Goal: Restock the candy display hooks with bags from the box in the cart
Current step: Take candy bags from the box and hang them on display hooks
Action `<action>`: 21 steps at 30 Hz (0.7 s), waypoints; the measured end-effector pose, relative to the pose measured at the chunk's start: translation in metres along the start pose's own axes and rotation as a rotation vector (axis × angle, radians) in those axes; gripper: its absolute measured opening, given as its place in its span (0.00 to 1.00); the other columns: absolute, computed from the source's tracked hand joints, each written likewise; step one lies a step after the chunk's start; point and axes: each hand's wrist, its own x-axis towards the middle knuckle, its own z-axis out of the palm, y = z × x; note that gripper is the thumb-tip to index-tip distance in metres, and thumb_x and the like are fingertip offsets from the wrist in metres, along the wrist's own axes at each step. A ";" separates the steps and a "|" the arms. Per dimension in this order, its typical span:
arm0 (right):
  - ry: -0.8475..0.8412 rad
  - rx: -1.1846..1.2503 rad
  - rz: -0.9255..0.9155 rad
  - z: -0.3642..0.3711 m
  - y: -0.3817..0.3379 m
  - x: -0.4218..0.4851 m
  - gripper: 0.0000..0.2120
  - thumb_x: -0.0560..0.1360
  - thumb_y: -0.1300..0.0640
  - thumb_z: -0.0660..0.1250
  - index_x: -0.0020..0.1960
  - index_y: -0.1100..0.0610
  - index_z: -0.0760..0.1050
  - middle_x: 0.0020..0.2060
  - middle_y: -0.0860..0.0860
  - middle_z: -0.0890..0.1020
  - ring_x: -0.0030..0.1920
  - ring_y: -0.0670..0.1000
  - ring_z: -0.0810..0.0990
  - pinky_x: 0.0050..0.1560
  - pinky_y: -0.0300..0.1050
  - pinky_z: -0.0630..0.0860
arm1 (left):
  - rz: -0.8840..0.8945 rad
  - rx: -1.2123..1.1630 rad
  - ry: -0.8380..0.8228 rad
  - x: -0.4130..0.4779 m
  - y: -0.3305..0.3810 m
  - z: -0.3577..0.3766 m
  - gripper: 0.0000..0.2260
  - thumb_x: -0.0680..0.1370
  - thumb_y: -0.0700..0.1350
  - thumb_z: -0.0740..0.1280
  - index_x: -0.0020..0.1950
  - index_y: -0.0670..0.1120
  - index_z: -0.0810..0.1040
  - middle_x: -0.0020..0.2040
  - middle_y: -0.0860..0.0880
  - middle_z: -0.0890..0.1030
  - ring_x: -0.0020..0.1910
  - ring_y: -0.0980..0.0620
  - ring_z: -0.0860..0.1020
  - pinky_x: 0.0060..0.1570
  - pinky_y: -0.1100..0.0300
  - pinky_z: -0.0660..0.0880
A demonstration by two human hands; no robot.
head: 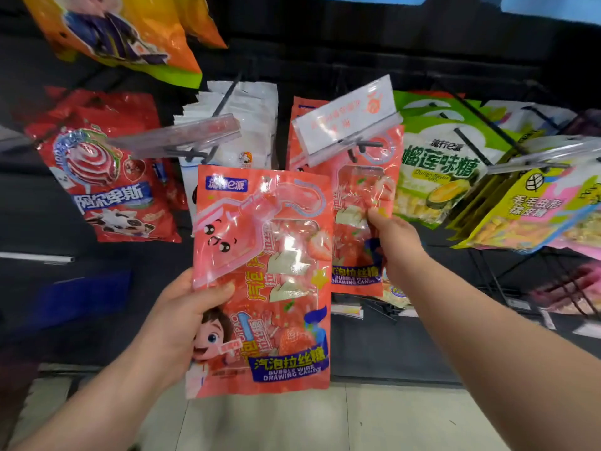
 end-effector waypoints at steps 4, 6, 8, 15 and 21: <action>-0.025 -0.073 0.032 -0.004 0.000 0.011 0.07 0.79 0.54 0.64 0.48 0.58 0.75 0.38 0.51 0.78 0.28 0.46 0.77 0.24 0.35 0.71 | 0.002 -0.016 -0.019 0.001 -0.006 0.006 0.07 0.75 0.34 0.65 0.47 0.44 0.78 0.37 0.43 0.85 0.32 0.46 0.84 0.31 0.54 0.80; -0.002 -0.218 -0.020 -0.008 0.004 0.012 0.15 0.78 0.51 0.66 0.60 0.60 0.75 0.49 0.53 0.81 0.40 0.49 0.78 0.36 0.40 0.72 | 0.001 -0.022 -0.028 -0.001 -0.010 0.008 0.07 0.74 0.34 0.65 0.48 0.44 0.78 0.37 0.43 0.85 0.33 0.46 0.84 0.32 0.54 0.80; 0.067 -0.321 -0.076 -0.014 0.011 0.004 0.24 0.77 0.50 0.67 0.68 0.59 0.69 0.63 0.54 0.77 0.56 0.52 0.77 0.47 0.44 0.70 | 0.008 -0.023 -0.048 -0.005 -0.013 0.010 0.09 0.71 0.35 0.67 0.49 0.43 0.78 0.40 0.42 0.86 0.34 0.45 0.84 0.33 0.53 0.81; -0.346 -0.145 0.008 -0.047 0.040 -0.096 0.12 0.76 0.48 0.65 0.49 0.57 0.77 0.33 0.45 0.82 0.34 0.42 0.79 0.40 0.41 0.73 | 0.041 -0.019 -0.164 -0.021 -0.018 0.032 0.16 0.65 0.39 0.68 0.52 0.44 0.80 0.46 0.40 0.86 0.42 0.43 0.85 0.37 0.53 0.81; -0.173 -0.084 -0.182 -0.058 0.048 -0.116 0.05 0.72 0.67 0.71 0.43 0.59 0.79 0.31 0.52 0.79 0.30 0.42 0.76 0.31 0.31 0.71 | 0.040 0.039 -0.182 -0.022 -0.017 0.055 0.10 0.75 0.33 0.66 0.53 0.44 0.79 0.46 0.41 0.86 0.45 0.41 0.85 0.42 0.49 0.82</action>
